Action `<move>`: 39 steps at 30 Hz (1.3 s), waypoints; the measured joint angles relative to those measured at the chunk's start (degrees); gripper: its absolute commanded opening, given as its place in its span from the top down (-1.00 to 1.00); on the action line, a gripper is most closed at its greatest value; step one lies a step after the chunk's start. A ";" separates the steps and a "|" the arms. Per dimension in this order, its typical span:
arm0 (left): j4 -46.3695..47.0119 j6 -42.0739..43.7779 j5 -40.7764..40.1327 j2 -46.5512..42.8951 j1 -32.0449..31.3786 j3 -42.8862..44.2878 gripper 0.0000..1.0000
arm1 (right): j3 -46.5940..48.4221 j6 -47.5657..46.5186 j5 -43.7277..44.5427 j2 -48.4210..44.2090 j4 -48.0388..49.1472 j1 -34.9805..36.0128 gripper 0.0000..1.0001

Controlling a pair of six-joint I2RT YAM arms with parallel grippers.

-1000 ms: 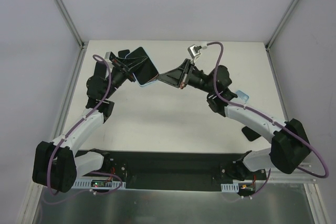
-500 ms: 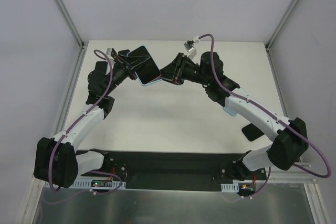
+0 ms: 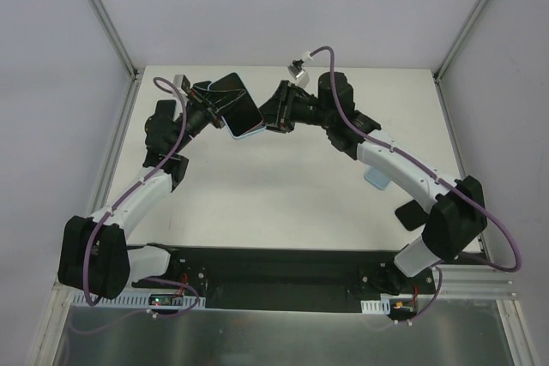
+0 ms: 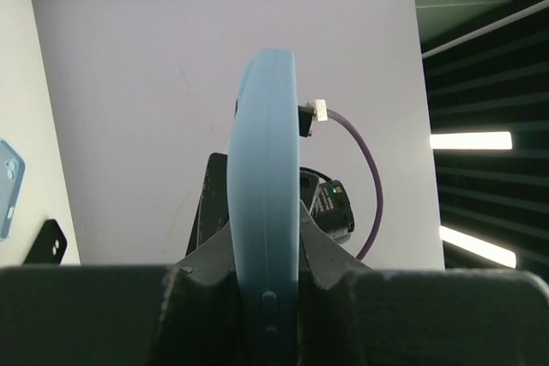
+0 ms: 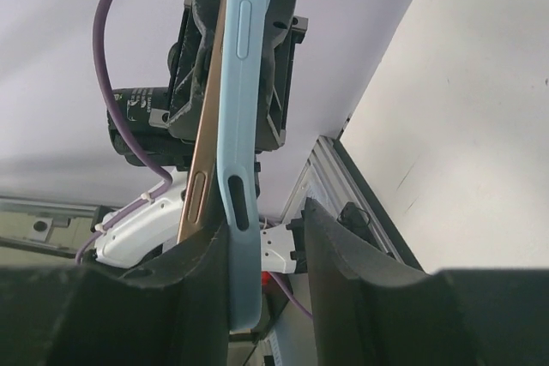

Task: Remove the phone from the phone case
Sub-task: Remove the phone case from the phone.

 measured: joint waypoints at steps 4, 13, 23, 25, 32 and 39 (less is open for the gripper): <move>4.87 -0.92 1.11 2.29 0.00 0.04 1.00 | 3.04 -0.92 -3.72 2.97 -0.24 -0.11 0.25; 10.58 0.33 5.29 4.39 0.09 2.08 1.00 | 6.19 -0.94 -10.97 5.66 1.20 -0.28 0.97; 10.75 1.84 9.66 5.97 -0.07 2.25 0.18 | 0.85 -2.08 -10.03 2.82 3.39 -0.22 0.97; 10.25 2.08 11.80 6.34 -0.28 2.25 0.00 | -1.03 -2.40 -9.62 2.05 3.52 -0.26 0.97; 9.11 3.65 16.02 6.95 -2.47 2.25 -0.85 | -6.49 -3.69 -7.72 0.66 3.10 -0.55 0.97; 4.00 6.49 17.97 6.34 -3.13 2.25 -0.98 | -8.50 -6.60 -4.44 -1.57 -0.13 -0.55 0.97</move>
